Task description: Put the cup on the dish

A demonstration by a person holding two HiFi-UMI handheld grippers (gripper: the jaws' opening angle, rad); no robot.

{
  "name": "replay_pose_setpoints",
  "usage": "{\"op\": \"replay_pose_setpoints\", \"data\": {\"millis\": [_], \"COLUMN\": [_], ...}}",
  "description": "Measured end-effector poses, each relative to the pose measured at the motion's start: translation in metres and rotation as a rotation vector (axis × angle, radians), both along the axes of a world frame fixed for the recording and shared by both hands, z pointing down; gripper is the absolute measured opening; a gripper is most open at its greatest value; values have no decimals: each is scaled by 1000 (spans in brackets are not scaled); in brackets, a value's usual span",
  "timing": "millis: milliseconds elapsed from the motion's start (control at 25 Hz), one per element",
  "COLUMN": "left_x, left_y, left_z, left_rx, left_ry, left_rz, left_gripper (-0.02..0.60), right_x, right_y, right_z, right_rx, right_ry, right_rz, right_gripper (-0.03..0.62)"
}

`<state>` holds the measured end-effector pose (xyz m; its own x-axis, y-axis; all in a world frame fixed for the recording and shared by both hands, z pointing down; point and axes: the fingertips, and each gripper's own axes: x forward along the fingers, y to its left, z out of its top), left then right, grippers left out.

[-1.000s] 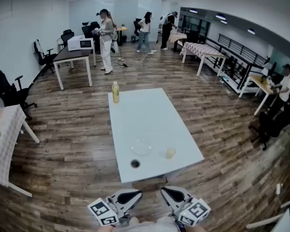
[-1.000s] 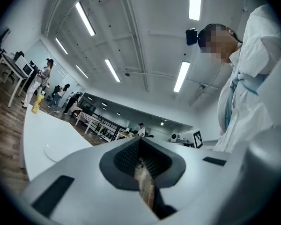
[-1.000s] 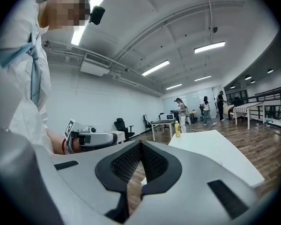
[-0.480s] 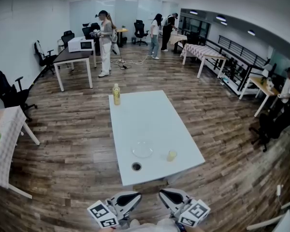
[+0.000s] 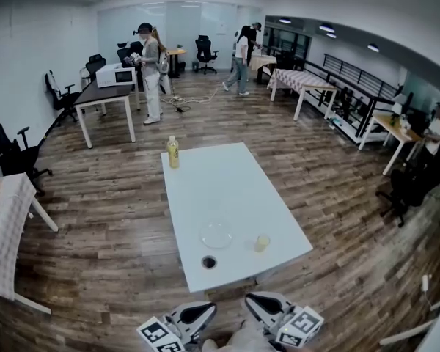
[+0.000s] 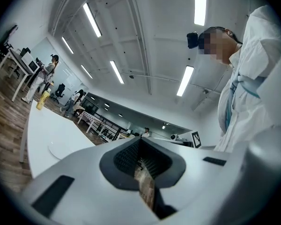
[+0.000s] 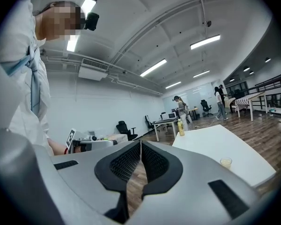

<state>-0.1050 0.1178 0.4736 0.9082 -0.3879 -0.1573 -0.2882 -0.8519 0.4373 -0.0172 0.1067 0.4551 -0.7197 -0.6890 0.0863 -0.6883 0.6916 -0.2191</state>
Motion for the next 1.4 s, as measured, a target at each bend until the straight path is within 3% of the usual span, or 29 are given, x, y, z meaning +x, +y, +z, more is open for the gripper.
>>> {"op": "replay_pose_setpoints", "data": {"millis": [440,920,1400], "left_x": [20,92,141], "left_y": [-46,-129,-166], "left_z": [-14,-29,-29], "left_rx": [11,23,13], "left_ry": [4,-21,-38], "left_rz": [-30,-64,-147], "left_gripper": [2,2,2], "right_x": [26,85,147], "right_y": [-59,-142,-196], "right_z": [2,-9,11], "right_rx": [-3,17,27], "right_ry": [-7,2,67], "right_rz": [-15,-92,-156], "right_gripper": [33,34,34]}}
